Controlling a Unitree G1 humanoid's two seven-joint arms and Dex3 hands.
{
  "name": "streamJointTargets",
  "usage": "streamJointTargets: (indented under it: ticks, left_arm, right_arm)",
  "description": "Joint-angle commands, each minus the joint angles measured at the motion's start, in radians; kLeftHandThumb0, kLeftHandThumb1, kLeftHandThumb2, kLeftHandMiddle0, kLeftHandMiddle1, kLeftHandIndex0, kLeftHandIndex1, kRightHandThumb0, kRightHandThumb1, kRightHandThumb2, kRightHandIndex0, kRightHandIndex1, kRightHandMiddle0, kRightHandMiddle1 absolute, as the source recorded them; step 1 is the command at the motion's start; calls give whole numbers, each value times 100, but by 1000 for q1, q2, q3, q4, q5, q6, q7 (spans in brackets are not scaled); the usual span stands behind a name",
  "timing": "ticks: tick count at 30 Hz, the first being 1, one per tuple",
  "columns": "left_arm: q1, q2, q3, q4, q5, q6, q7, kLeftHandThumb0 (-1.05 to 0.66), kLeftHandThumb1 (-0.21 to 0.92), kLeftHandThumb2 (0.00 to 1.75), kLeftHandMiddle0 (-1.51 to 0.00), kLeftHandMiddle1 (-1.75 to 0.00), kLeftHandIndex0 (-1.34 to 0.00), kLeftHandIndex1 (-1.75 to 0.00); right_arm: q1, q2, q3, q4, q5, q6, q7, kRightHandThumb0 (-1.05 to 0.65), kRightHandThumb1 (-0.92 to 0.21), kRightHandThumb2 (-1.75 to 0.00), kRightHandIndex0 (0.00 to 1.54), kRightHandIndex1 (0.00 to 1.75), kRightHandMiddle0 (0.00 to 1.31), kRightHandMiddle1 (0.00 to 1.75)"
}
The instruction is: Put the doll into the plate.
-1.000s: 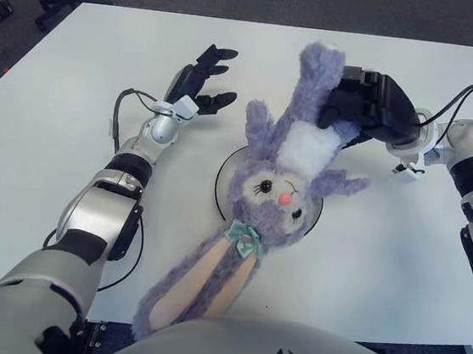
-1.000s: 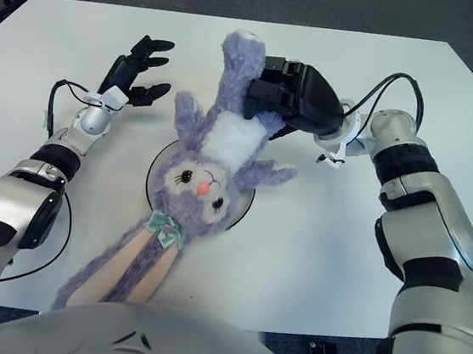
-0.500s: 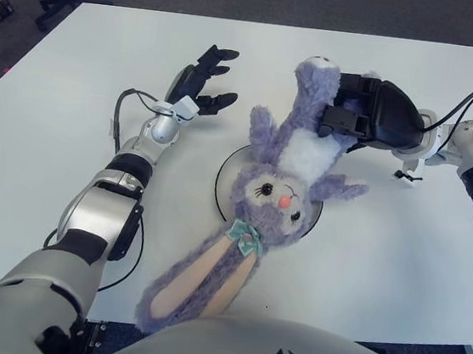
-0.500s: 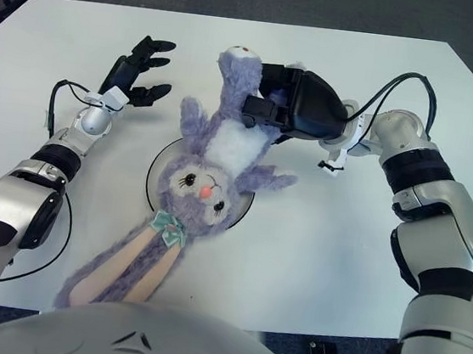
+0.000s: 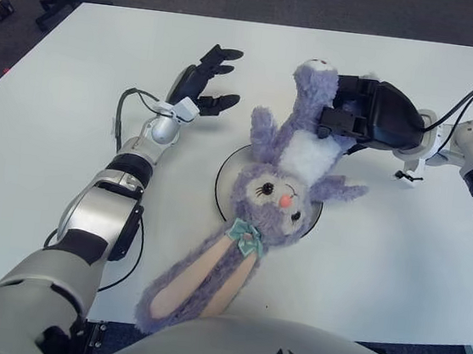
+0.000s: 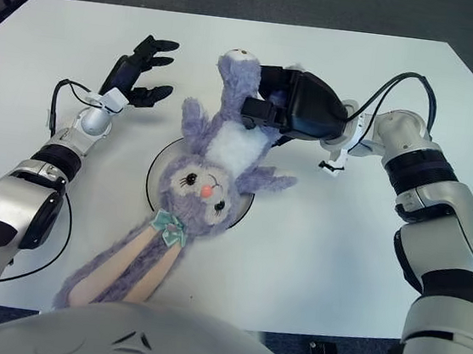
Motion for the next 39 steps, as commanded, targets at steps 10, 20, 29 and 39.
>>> streamJointTargets:
  ticks: [10, 20, 29, 39]
  left_arm:
    - [-11, -3, 12, 8, -34, -105, -49, -14, 92, 36, -51, -113, -26, -157]
    - [-11, -11, 23, 10, -82, -117, -121, -1, 92, 35, -46, -140, -23, -156]
    - [-9, -15, 32, 4, -96, -109, -149, 0, 92, 35, -45, -143, -23, -154]
    - [-9, -19, 42, 3, -101, -100, -164, 0, 92, 35, -45, -144, -23, -153]
  right_arm:
    - [22, 6, -7, -19, 51, -2, 43, -30, -92, -27, 55, 175, 44, 165]
    - [-11, 45, 0, 133, 322, -255, 356, -18, -92, -16, 46, 83, 23, 66]
    - [-54, 74, 57, 295, 578, -433, 624, -43, -92, -11, 27, 3, 29, 12]
    - [-44, 73, 76, 322, 801, -429, 864, -45, -92, -12, 16, 0, 28, 6]
